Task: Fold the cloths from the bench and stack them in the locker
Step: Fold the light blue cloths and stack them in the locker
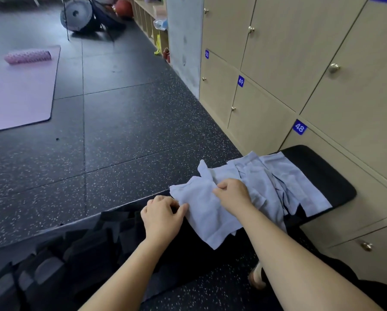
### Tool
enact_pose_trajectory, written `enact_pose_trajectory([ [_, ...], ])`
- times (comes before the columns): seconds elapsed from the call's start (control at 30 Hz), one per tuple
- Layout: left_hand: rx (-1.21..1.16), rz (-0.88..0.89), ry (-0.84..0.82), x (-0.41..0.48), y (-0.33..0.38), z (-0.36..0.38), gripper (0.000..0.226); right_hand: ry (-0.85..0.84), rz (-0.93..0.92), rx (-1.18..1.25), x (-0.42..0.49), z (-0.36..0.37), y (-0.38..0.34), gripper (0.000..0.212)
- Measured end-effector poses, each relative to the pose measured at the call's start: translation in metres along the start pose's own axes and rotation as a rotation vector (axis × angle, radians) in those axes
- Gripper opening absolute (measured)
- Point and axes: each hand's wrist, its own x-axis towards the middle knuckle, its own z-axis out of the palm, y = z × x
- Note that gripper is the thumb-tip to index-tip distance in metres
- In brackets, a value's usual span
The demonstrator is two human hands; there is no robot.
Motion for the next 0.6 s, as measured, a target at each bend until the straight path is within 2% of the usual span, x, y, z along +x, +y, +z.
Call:
enact_pose_trajectory([
  [0.07, -0.125, -0.044, 0.007, -0.002, 0.003, -0.007, 0.026, 0.016, -0.003, 0.131, -0.001, -0.007, 0.0, 0.022],
  [0.17, -0.58, -0.131, -0.018, -0.001, 0.015, -0.017, 0.024, 0.049, 0.023, 0.43, -0.011, -0.024, -0.003, 0.011],
  [0.23, -0.802, -0.118, 0.008, 0.001, 0.031, -0.025, 0.018, 0.083, 0.0, 0.569, -0.021, -0.036, -0.004, 0.014],
  [0.3, -0.899, -0.066, -0.011, 0.003, 0.05, -0.035, 0.018, 0.134, -0.041, 0.682, -0.031, -0.05, -0.005, 0.019],
  [0.4, -0.846, 0.124, -0.12, 0.006, 0.076, -0.046, 0.046, 0.217, -0.09, 0.797, -0.044, -0.077, -0.005, 0.015],
  [0.5, -0.672, 0.299, -0.168, 0.004, 0.104, -0.056, 0.033, 0.265, -0.129, 0.882, -0.056, -0.112, -0.002, 0.012],
  [0.6, -0.583, 0.365, -0.193, -0.003, 0.129, -0.064, 0.011, 0.275, -0.187, 0.892, -0.068, -0.146, 0.004, 0.01],
])
